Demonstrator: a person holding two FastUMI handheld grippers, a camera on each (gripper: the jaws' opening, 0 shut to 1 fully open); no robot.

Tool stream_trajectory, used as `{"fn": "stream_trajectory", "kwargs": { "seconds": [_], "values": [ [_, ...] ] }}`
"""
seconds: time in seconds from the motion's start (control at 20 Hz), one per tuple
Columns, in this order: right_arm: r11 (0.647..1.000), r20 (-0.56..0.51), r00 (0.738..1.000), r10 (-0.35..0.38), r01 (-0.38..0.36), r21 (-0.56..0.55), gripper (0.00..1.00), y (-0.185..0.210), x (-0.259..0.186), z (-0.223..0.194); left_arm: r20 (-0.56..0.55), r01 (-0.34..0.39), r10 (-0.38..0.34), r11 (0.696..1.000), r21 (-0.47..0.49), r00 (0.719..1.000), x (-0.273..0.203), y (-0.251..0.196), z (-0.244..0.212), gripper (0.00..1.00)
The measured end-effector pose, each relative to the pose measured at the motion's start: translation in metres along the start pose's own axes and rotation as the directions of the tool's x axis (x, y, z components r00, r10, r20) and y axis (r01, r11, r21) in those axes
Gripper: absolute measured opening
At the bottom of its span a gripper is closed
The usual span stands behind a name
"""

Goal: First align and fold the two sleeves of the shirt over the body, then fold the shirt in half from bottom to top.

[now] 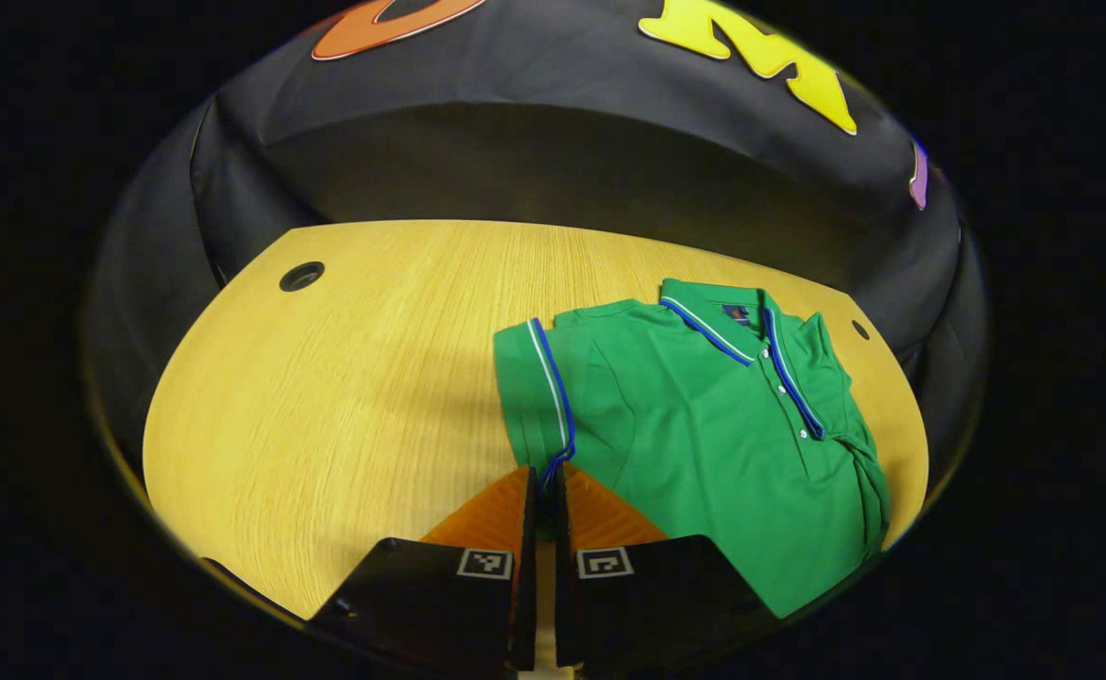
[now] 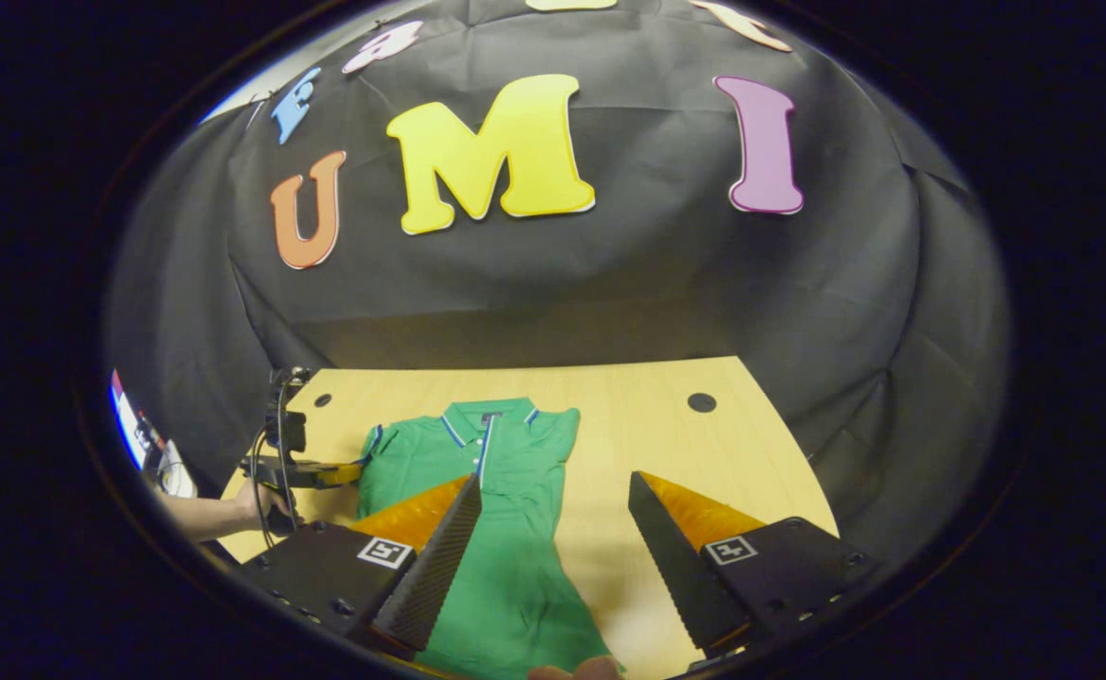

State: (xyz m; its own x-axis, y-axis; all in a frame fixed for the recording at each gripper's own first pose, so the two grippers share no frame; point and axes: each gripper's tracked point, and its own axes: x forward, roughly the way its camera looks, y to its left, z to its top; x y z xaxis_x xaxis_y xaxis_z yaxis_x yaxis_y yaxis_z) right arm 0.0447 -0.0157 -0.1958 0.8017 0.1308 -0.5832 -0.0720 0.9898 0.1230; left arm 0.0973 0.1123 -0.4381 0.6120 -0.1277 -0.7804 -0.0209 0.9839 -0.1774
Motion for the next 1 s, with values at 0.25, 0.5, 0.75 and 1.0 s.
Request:
{"fn": "stream_trajectory", "kwargs": {
  "seconds": [0.25,0.5,0.75,1.0],
  "values": [
    [1.000,-0.014,1.000,-0.009,0.010,0.023,0.96,-0.006,0.000,-0.008,0.055,0.034,-0.030,0.997,-0.065,0.998,-0.011,0.001,0.016,0.04],
    [0.999,-0.002,1.000,-0.007,0.007,0.033,0.96,-0.007,-0.002,-0.004,0.125,0.062,-0.056,0.997,-0.049,0.991,-0.029,-0.016,0.048,0.03],
    [0.999,0.025,1.000,-0.007,0.006,0.033,0.96,-0.011,-0.013,-0.001,0.172,0.134,-0.135,0.991,0.019,0.976,-0.046,-0.068,0.084,0.03],
    [0.998,0.043,0.998,-0.036,0.033,0.061,0.96,-0.033,-0.032,-0.004,0.155,0.205,-0.222,0.971,0.119,0.963,-0.043,-0.144,0.096,0.03]
  ]
}}
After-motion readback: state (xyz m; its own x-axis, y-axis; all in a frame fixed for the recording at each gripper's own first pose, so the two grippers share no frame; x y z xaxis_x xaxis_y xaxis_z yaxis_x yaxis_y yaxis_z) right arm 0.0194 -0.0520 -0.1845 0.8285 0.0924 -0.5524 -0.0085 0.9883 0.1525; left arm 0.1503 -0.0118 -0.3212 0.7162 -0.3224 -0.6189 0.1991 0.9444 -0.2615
